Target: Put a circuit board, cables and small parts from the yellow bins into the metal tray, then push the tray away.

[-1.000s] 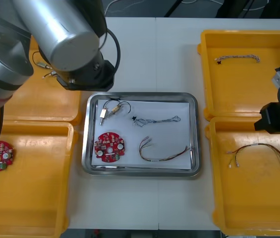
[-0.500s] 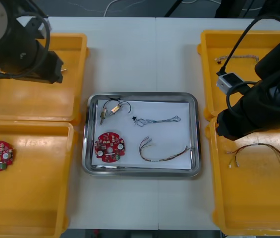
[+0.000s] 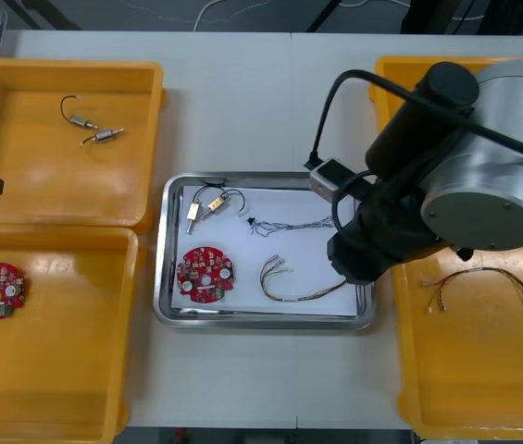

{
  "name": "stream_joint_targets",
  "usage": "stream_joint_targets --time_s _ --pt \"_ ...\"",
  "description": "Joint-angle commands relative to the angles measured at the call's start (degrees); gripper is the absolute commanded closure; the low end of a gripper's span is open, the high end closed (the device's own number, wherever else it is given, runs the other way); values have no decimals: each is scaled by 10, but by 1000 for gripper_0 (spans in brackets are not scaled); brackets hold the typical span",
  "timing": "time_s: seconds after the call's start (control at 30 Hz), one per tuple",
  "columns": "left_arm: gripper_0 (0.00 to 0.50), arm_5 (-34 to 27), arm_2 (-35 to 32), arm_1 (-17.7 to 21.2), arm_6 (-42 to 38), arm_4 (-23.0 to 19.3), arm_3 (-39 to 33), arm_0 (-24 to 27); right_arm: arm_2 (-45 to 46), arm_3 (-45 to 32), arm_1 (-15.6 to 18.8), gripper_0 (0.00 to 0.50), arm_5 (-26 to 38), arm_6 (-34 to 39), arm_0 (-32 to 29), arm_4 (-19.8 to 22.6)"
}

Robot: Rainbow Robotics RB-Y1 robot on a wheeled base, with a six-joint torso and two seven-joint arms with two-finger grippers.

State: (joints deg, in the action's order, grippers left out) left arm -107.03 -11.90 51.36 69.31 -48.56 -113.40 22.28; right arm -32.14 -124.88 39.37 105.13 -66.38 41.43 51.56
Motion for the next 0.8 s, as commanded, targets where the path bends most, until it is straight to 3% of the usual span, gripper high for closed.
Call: stream_joint_targets --time_s 0.03,0.17,0.33,0.63,0.8 --pt "0 45 -44 38 48 -11 -31 -72 -72 26 -44 0 -25 -38 60 -12" --pt "0 60 -47 37 49 -14 -31 -81 -112 52 -70 0 -34 -57 85 -25" --pt "0 63 -47 27 46 -22 -38 -81 -164 90 -100 0 -61 -136 111 -55" --pt "0 62 -47 -6 36 -15 -67 -81 -246 120 -122 0 -109 -229 130 -96" --pt "0 60 -46 -13 29 -18 -81 -81 -277 120 -128 0 -113 -234 130 -106"
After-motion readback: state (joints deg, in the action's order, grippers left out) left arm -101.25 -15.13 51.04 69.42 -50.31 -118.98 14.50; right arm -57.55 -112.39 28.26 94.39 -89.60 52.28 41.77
